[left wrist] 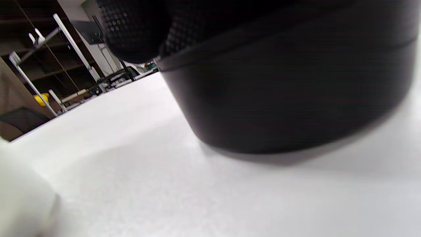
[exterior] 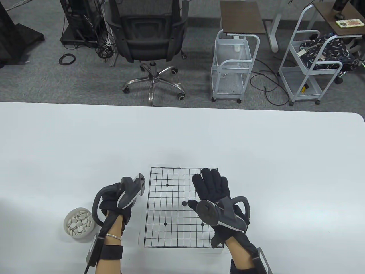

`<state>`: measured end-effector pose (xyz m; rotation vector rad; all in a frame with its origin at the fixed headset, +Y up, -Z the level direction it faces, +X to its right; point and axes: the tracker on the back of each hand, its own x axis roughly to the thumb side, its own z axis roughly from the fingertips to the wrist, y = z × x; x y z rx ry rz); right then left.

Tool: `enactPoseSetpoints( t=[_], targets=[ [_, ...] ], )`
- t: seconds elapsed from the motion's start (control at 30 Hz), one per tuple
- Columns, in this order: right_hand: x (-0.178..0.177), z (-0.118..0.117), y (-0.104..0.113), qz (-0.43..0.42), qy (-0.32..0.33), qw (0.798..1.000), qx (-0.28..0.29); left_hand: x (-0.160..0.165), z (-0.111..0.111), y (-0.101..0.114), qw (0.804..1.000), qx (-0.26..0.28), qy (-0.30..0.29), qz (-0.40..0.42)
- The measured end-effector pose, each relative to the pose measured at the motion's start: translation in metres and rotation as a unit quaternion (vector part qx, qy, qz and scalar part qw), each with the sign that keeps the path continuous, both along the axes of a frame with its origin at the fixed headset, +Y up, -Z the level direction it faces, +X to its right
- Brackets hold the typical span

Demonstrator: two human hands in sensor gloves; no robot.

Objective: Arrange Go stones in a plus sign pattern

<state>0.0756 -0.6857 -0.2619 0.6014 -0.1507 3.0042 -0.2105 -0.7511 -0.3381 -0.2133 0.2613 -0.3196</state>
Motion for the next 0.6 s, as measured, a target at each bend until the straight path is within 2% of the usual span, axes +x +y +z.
enactPoseSetpoints(
  t=[0.37, 0.43, 0.53, 0.6],
  targets=[
    [0.002, 0.000, 0.000, 0.000, -0.005, 1.000, -0.001, -0.015, -0.004, 0.007, 0.997, -0.004, 0.014, 0.070],
    [0.002, 0.000, 0.000, 0.001, -0.006, 1.000, -0.001, -0.016, -0.004, 0.012, 0.997, 0.001, 0.014, 0.078],
    [0.002, -0.001, 0.000, 0.002, -0.008, 1.000, -0.002, -0.012, 0.000, 0.028, 0.998, 0.035, 0.005, 0.058],
    [0.002, -0.001, 0.000, 0.000, -0.009, 1.000, -0.003, -0.005, 0.003, 0.040, 0.995, 0.062, -0.017, 0.076]
  ],
)
